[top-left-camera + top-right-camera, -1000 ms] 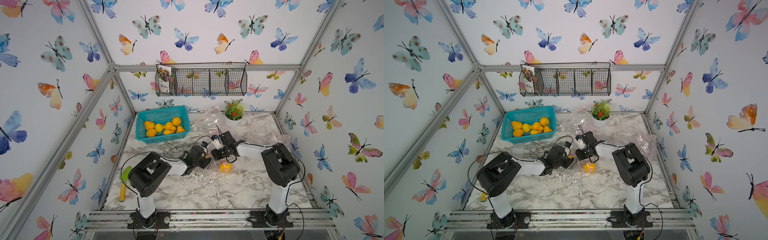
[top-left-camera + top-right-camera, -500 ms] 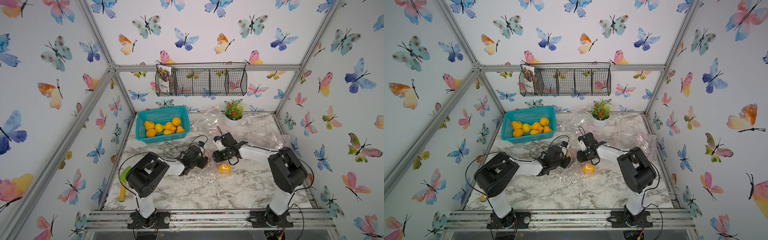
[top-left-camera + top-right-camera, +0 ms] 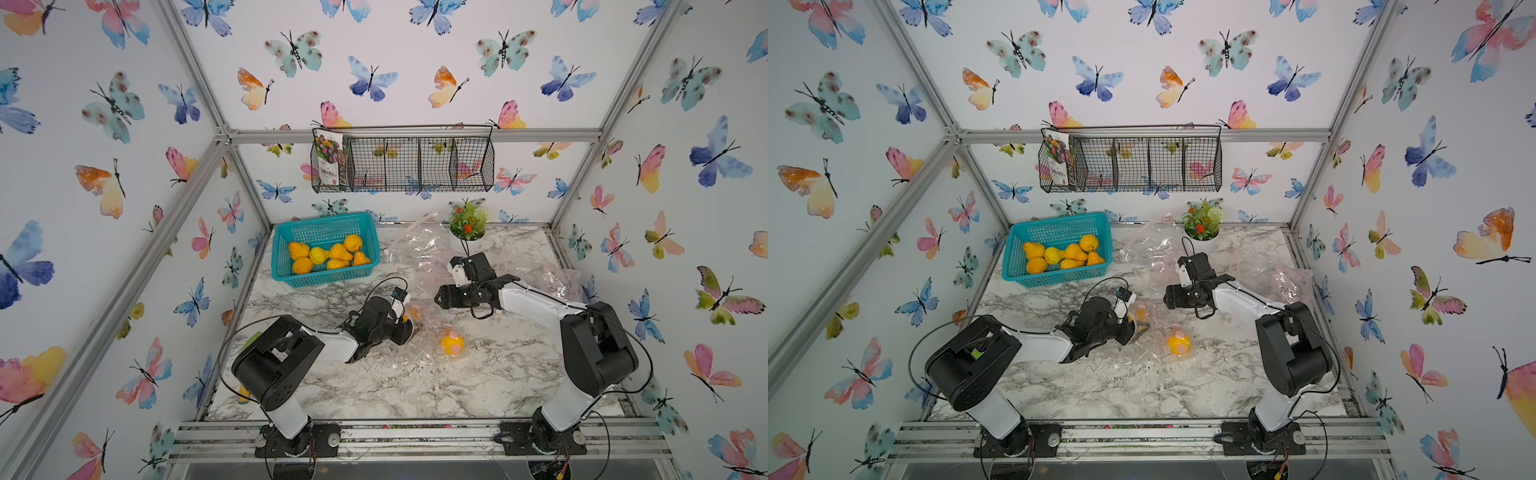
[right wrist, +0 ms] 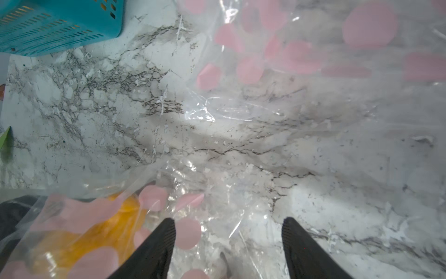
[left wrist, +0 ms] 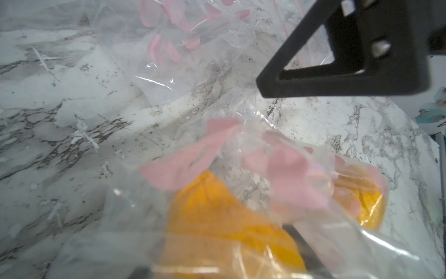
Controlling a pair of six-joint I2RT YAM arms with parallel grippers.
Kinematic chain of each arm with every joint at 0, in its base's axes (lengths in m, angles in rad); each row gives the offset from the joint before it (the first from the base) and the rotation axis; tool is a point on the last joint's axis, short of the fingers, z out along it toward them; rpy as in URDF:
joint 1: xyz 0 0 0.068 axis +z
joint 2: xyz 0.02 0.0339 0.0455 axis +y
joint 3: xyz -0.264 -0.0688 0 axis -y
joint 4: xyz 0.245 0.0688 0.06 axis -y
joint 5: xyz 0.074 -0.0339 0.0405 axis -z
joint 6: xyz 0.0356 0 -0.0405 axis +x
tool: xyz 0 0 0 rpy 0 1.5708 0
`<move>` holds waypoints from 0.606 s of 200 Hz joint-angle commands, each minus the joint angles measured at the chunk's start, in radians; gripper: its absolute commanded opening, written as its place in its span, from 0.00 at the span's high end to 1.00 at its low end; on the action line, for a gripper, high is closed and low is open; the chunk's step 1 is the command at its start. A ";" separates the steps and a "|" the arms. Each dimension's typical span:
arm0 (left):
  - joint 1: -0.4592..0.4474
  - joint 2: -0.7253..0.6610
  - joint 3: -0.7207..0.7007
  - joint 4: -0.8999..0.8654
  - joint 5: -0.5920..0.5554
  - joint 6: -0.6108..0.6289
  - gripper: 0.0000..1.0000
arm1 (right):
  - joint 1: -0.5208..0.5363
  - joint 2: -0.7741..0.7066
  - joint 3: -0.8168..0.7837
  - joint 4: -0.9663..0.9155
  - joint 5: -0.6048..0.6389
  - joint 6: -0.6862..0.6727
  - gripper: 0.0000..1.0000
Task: Open the zip-top bag and take out the pear
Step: Pick up the pear from the zipper food storage bag.
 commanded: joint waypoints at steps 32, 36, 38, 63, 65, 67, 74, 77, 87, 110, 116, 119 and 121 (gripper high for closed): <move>0.002 0.034 0.013 0.053 0.073 0.012 0.67 | -0.025 0.194 0.075 0.018 -0.219 0.027 0.27; 0.003 0.036 0.015 0.053 0.073 0.012 0.68 | -0.024 0.202 0.075 0.018 -0.230 0.031 0.28; 0.002 0.037 0.015 0.053 0.072 0.012 0.68 | -0.025 0.204 0.074 0.017 -0.235 0.031 0.28; 0.002 0.050 0.027 0.043 0.063 0.011 0.67 | -0.025 0.195 0.048 0.028 -0.263 0.052 0.40; 0.003 0.050 0.028 0.042 0.062 0.011 0.68 | -0.025 0.192 0.046 0.028 -0.262 0.053 0.42; 0.003 0.051 0.029 0.041 0.061 0.011 0.67 | -0.025 0.189 0.045 0.028 -0.261 0.055 0.44; 0.002 0.052 0.033 0.038 0.059 0.011 0.68 | -0.025 0.182 0.040 0.024 -0.258 0.057 0.51; 0.002 0.053 0.034 0.037 0.057 0.011 0.68 | -0.025 0.178 0.040 0.023 -0.255 0.058 0.54; 0.003 0.054 0.039 0.029 0.051 0.012 0.67 | -0.025 0.169 0.041 0.012 -0.245 0.057 0.66; 0.002 0.051 0.046 0.015 0.041 0.015 0.68 | -0.025 0.146 0.046 -0.013 -0.194 0.059 0.91; 0.004 0.048 0.046 0.012 0.038 0.016 0.68 | -0.025 0.139 0.047 -0.018 -0.175 0.059 0.96; 0.002 0.048 0.046 0.009 0.038 0.017 0.68 | -0.025 0.137 0.049 -0.021 -0.167 0.057 0.97; 0.002 0.046 0.046 0.007 0.038 0.017 0.68 | -0.026 0.135 0.049 -0.022 -0.161 0.058 0.97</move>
